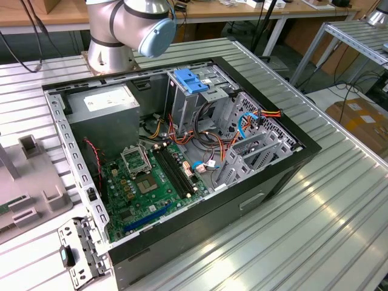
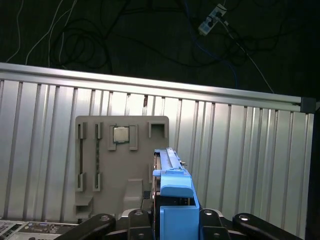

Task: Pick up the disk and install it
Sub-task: 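Pick up the disk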

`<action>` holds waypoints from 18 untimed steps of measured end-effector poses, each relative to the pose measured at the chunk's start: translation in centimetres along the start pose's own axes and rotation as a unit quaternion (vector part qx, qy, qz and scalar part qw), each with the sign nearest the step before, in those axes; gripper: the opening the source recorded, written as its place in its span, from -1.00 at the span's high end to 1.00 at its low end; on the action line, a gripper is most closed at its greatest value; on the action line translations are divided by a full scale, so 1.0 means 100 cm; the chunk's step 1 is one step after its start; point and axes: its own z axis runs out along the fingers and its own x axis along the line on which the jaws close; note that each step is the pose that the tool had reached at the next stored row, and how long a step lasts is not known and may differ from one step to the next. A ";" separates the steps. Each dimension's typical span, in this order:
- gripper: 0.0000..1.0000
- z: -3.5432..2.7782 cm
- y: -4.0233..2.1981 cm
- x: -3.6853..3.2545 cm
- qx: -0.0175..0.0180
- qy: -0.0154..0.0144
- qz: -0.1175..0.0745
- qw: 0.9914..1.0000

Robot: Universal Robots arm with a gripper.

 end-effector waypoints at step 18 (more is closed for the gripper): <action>0.26 -0.0013 -0.0264 0.0025 0.000 0.000 0.000 1.000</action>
